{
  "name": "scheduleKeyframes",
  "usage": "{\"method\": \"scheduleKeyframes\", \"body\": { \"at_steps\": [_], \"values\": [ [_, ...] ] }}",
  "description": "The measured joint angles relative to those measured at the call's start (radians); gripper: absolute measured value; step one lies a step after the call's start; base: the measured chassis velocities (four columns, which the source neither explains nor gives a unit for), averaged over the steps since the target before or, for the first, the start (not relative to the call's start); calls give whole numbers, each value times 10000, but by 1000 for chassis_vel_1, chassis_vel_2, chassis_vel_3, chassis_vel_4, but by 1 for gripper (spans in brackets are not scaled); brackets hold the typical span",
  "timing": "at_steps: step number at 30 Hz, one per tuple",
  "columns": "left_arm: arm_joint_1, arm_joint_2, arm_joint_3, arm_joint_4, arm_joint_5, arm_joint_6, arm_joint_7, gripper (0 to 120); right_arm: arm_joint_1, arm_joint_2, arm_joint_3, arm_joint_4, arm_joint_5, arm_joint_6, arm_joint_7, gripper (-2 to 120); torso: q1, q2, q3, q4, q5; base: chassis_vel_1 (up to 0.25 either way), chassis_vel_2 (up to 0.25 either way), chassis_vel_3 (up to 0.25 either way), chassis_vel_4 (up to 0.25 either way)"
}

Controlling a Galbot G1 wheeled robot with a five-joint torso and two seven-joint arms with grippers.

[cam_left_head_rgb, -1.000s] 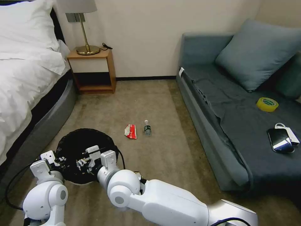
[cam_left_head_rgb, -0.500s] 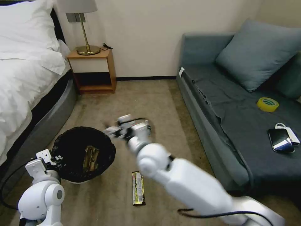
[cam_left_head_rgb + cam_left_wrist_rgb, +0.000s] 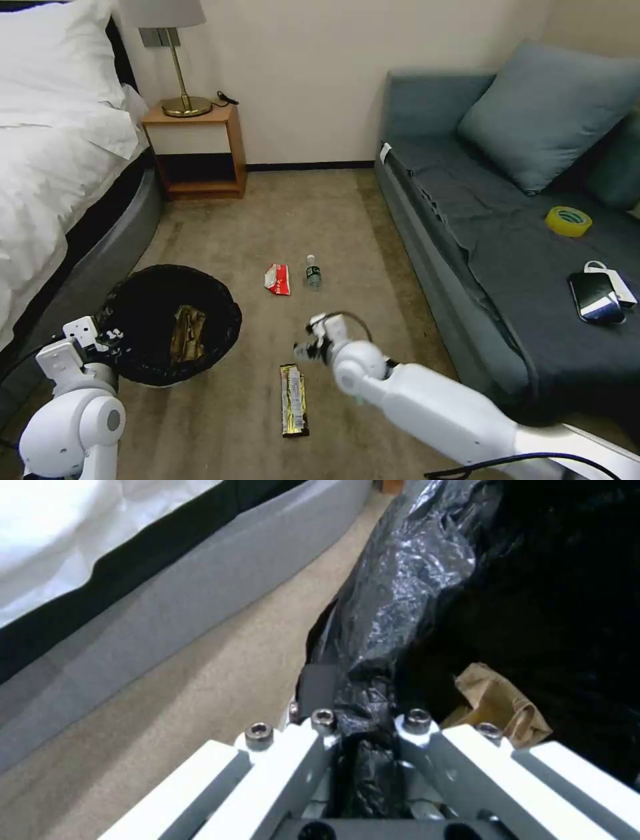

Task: Pick up the trash bin, then pick up the garbage on the floor and place it into the trash bin.

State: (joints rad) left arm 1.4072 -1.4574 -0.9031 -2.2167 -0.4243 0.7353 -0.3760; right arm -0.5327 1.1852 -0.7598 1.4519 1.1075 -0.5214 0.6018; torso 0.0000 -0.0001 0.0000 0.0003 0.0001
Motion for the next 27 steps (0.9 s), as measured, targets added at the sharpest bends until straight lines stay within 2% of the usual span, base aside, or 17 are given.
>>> {"method": "scheduleKeyframes", "body": {
  "at_steps": [10,16,27],
  "values": [
    [69,-23,-36,-8,-46,0,-11,3,-36,572,-1608,-904,70,113,-41,100,0,0,0,-3,-3,0,0,0,0],
    [82,-44,-35,41,-44,-10,-11,3,-157,961,-1750,-1435,-107,332,-93,100,0,0,0,-2,-2,0,0,0,0],
    [81,-151,42,42,33,-23,-15,3,-302,1176,-1704,-1921,-490,553,-284,100,0,0,0,-3,-1,0,0,0,0]
  ]
}}
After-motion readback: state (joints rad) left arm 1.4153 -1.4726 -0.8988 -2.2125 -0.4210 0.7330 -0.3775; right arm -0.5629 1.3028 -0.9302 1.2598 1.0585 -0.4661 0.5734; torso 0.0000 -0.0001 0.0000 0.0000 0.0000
